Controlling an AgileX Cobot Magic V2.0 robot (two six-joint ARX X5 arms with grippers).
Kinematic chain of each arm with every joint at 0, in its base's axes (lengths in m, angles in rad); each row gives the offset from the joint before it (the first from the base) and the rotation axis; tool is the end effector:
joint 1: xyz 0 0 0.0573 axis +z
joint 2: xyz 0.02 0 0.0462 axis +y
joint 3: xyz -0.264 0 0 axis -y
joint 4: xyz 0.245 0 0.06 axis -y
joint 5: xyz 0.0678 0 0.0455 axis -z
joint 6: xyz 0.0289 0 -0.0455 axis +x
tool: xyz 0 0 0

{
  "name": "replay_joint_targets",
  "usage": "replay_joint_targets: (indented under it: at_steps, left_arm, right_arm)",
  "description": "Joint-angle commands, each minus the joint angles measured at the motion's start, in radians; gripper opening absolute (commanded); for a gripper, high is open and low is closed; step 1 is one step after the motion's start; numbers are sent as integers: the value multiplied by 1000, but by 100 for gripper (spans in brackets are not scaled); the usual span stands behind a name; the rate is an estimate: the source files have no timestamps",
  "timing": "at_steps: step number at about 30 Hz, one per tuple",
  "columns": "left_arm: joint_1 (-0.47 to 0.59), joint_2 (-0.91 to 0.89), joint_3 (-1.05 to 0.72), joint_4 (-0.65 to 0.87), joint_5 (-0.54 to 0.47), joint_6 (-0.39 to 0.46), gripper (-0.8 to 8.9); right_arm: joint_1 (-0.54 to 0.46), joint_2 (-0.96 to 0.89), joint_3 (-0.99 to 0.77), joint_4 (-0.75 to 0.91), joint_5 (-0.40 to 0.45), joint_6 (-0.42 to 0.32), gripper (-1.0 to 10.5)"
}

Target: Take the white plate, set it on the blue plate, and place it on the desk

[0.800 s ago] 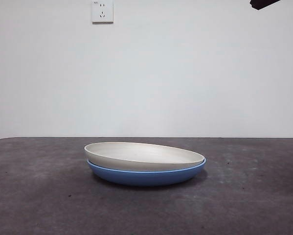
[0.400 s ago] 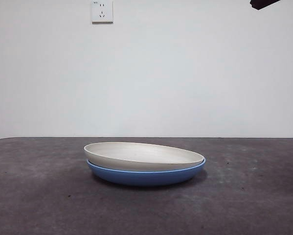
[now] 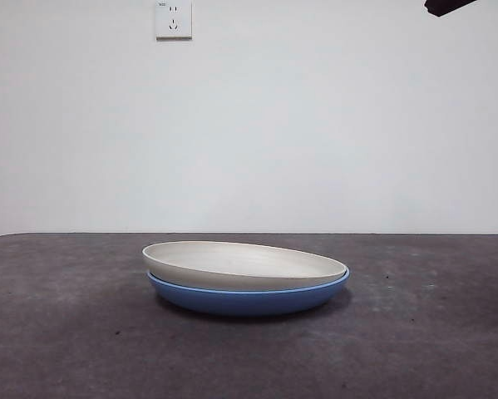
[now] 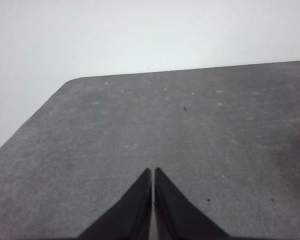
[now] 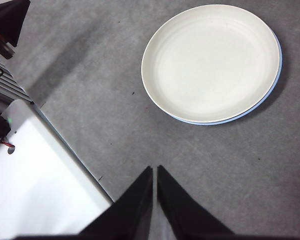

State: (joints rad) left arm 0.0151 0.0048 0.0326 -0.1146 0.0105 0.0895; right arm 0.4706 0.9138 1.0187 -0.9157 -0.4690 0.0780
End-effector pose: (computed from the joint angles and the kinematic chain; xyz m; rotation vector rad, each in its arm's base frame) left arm 0.0956 0.0011 0.1632 0.0883 0.0869 0.0007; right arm 0.1372 0.0845 0.3300 0.0674 0.8741 0.8528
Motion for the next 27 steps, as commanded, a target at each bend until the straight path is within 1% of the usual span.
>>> replay_joint_targets:
  at_steps: [1, 4, 9, 27]
  left_arm:
    - [1, -2, -21, -35, -7, 11, 9]
    - [1, -2, -21, -75, -7, 11, 9]
    - [1, -2, -21, -75, -7, -33, 9]
    - [0, -2, -21, -75, -7, -34, 9]
  right_arm:
    - [6, 6, 21, 6, -2, -11, 8]
    - [6, 6, 21, 6, -2, -11, 8]
    - [6, 6, 21, 6, -2, -11, 8]
    - [6, 6, 21, 6, -2, -11, 8]
